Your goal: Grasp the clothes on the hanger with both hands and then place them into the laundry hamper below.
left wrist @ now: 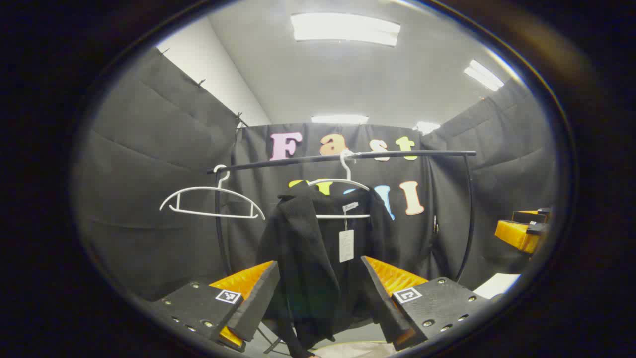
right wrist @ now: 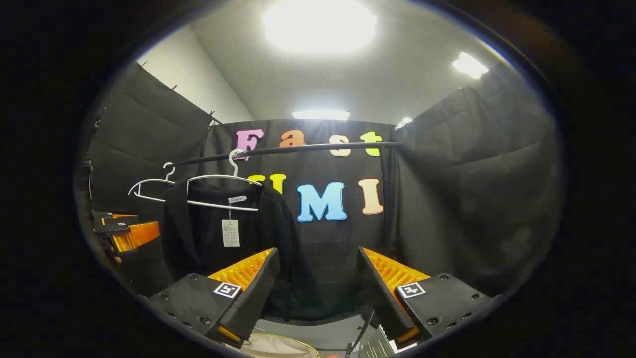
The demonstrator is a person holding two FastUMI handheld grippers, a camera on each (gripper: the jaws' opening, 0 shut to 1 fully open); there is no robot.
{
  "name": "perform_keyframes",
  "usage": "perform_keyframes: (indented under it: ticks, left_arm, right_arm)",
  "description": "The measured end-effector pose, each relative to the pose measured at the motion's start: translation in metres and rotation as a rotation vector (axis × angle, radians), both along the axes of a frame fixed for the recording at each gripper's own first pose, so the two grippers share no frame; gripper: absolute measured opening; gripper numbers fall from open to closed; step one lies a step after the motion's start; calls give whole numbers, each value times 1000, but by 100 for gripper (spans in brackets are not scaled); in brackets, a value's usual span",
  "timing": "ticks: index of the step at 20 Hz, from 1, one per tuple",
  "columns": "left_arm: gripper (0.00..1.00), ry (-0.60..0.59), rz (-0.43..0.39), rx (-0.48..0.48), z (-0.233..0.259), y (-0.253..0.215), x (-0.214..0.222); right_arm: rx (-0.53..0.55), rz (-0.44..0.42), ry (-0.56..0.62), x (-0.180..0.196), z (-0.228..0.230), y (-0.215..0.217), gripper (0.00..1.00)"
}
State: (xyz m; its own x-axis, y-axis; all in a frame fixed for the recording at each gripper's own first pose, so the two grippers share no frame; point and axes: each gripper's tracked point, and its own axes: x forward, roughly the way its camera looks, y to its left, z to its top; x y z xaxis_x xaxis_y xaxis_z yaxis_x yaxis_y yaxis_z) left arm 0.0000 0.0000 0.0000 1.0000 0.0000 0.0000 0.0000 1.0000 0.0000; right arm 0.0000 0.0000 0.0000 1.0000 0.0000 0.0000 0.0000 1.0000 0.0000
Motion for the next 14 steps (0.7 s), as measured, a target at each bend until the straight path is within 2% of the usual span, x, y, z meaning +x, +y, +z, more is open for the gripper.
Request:
perform_keyframes:
  ticks: [10,14]
  left_arm:
    - [94,21,39,5,-5,2,16]
    - [94,8,48,8,1,0,18]
  right_arm:
    - [6,20,0,25,-3,1,96]
    - [24,39,20,35,-8,4,98]
